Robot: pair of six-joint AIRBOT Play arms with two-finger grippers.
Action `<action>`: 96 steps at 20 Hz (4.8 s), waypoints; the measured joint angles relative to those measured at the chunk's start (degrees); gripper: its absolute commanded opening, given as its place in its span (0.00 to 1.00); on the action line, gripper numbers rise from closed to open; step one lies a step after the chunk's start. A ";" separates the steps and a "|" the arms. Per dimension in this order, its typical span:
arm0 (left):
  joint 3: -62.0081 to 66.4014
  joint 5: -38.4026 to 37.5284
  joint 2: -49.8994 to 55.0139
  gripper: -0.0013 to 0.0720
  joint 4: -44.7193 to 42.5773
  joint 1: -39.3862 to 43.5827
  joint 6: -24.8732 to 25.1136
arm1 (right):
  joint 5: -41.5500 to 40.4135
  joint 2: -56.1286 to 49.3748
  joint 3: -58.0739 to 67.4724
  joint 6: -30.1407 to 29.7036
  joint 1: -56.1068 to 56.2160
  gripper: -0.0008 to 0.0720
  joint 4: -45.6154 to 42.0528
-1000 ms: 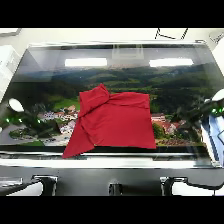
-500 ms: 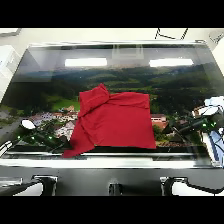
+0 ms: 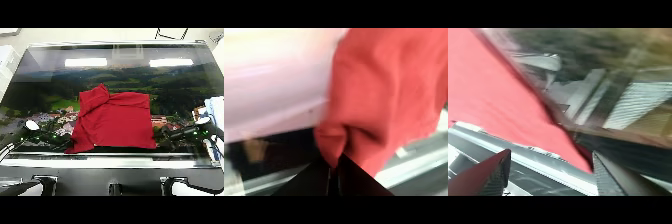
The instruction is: Fold the clothes and pants, and hang the long-sleeved shirts on hangers.
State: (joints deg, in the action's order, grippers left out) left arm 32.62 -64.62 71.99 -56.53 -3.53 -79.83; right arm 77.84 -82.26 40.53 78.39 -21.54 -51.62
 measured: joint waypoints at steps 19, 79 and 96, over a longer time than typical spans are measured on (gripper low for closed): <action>77.68 10.95 -20.39 0.05 -8.35 -0.92 -6.80 | -12.72 21.70 69.26 11.10 13.90 0.06 -21.31; 11.23 9.60 10.14 0.05 11.63 9.25 -2.91 | 1.46 -10.32 15.58 6.34 -1.64 0.73 -4.92; 65.46 3.06 -11.91 0.05 -1.88 2.62 -3.13 | -9.38 13.86 59.10 2.78 6.03 0.06 -4.81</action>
State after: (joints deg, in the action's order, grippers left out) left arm 98.08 -61.56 60.07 -58.41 -0.91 -82.96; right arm 68.47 -68.40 99.63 81.17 -15.51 -56.42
